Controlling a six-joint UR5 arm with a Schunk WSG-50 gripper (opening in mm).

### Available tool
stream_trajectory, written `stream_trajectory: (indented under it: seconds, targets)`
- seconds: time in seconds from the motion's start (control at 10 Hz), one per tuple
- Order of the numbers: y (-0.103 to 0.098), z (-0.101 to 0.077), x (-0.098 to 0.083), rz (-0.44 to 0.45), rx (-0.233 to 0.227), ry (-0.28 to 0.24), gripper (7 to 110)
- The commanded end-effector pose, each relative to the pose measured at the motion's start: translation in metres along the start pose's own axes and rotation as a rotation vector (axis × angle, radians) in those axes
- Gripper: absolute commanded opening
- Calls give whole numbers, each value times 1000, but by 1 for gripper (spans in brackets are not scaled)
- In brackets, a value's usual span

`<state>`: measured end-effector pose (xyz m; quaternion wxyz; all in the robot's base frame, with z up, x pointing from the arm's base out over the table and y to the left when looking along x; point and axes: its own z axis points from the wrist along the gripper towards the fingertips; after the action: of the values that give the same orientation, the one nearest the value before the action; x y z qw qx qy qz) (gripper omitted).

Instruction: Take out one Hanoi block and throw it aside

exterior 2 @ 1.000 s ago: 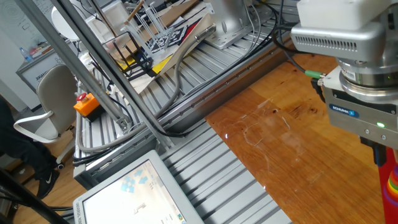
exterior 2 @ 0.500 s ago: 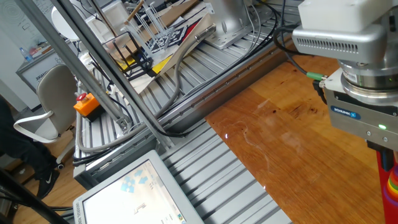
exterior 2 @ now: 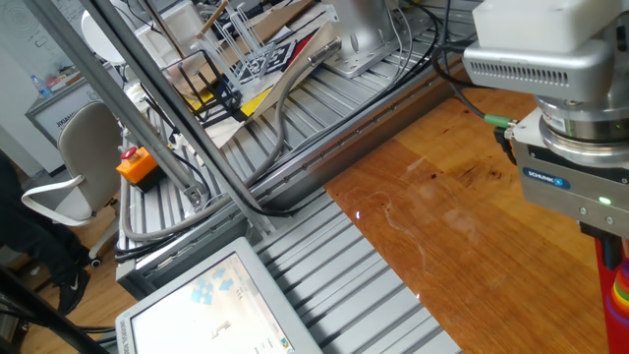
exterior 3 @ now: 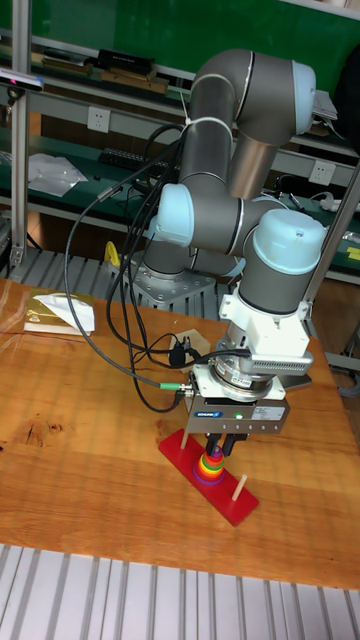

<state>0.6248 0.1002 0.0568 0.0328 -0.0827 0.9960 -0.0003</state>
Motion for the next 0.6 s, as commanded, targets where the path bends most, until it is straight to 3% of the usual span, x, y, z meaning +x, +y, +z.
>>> stream_trajectory:
  seconds: [0.0, 0.2, 0.3, 0.5]
  targets:
    - [-1, -1, 1, -4, -3, 3, 22]
    - [0, -1, -1, -16, -5, -2, 22]
    - [1, -1, -1, -21, -9, -6, 44]
    - [1, -1, -2, -23, -13, -10, 44]
